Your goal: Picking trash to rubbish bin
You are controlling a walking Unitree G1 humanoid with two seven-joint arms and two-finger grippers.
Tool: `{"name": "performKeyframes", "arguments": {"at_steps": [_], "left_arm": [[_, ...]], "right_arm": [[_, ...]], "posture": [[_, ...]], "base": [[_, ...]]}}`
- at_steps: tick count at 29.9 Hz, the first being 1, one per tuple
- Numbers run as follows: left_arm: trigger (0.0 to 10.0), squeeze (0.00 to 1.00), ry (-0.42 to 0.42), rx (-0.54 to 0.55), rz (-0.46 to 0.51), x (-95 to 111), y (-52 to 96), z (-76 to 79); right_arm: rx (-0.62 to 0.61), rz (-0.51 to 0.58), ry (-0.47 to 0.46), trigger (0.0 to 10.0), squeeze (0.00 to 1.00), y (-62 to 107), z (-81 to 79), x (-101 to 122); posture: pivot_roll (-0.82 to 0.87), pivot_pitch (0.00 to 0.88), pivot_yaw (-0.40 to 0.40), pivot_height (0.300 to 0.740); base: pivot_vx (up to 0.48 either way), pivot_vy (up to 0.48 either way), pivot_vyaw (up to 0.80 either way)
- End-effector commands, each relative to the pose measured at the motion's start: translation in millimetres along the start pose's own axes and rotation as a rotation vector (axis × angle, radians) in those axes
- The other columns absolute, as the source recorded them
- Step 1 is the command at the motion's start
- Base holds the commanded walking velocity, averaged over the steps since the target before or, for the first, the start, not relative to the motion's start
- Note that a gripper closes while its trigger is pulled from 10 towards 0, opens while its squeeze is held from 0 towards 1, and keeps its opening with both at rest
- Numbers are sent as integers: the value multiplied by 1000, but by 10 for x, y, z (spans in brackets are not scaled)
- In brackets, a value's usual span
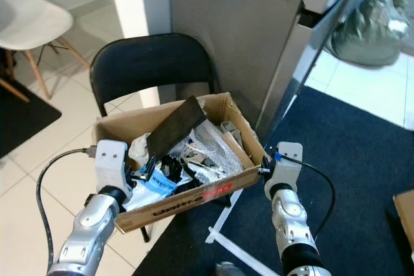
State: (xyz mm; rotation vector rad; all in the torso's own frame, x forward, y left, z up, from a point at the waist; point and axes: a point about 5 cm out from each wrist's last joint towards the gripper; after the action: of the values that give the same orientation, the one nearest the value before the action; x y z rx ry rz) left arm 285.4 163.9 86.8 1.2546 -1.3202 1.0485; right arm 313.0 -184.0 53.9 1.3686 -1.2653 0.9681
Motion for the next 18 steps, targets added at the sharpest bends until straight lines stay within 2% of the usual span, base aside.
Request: {"name": "performKeyframes", "arguments": {"at_steps": [1,7,18], "left_arm": [[10000,0,-3,-10,-27,-52,13,21],[10000,0,6,-2,-38,-60,-12,22],[10000,0,63,-2,-19,-41,-39,37]], "right_arm": [[-27,-19,9,10000,0,36,75,-38],[-74,-12,46,10000,0,53,159,-33],[-121,-21,14,10000,0,69,214,-51]], "posture": [[46,149,-14,740],[45,150,-11,740],[46,145,-7,740]], "base": [[0,0,-800],[0,0,-800],[0,0,-800]]}}
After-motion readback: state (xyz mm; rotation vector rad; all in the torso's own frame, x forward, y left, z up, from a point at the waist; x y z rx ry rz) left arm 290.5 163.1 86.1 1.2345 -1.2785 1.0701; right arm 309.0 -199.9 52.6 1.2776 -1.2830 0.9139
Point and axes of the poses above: a point about 5 cm out from each wrist's last joint towards the gripper, its own y axis pointing back from the gripper into the wrist, its own x axis along the axis of the wrist's last joint, z = x × y, and after that the axes turned 5 degrees about -y, right-handed
